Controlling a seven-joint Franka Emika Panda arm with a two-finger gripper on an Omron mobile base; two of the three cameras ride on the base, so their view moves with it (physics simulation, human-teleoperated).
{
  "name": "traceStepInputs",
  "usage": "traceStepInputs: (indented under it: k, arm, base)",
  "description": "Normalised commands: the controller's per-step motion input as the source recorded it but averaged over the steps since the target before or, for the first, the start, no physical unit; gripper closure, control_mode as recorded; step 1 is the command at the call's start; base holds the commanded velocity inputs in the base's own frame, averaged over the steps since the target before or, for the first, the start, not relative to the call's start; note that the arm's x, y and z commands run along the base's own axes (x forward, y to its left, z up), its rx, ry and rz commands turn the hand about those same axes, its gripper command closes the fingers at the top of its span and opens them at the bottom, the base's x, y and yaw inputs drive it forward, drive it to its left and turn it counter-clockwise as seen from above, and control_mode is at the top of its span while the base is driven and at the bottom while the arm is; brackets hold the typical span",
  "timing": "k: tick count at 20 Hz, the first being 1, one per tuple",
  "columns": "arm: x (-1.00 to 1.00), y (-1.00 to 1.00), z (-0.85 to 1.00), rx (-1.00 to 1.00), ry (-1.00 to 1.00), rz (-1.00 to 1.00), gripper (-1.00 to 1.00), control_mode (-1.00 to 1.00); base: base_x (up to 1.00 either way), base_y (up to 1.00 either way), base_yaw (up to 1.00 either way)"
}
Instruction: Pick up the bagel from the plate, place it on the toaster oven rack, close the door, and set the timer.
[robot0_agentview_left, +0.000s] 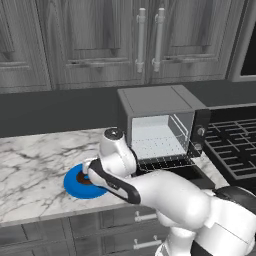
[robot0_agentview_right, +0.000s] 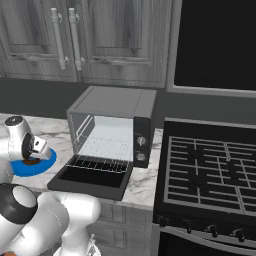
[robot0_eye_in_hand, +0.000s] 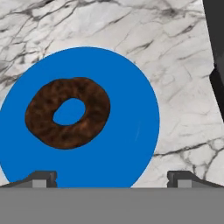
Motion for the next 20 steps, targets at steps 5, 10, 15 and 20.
traceStepInputs:
  k: [5, 10, 15, 20]
  arm:
    - [0.3, 0.22, -0.1, 0.0, 0.08, -0.03, -1.0, -1.0]
    - [0.29, 0.24, -0.1, 0.0, 0.1, -0.07, -1.0, -1.0]
    - [0.29, 0.22, -0.23, 0.0, 0.04, -0.06, -1.0, -1.0]
    - [0.18, 0.02, -0.25, 0.0, 0.0, -0.05, -1.0, -1.0]
  base:
    - [0.0, 0.0, 0.0]
    - [0.0, 0.0, 0.0]
    - [0.0, 0.0, 0.0]
    - [0.0, 0.0, 0.0]
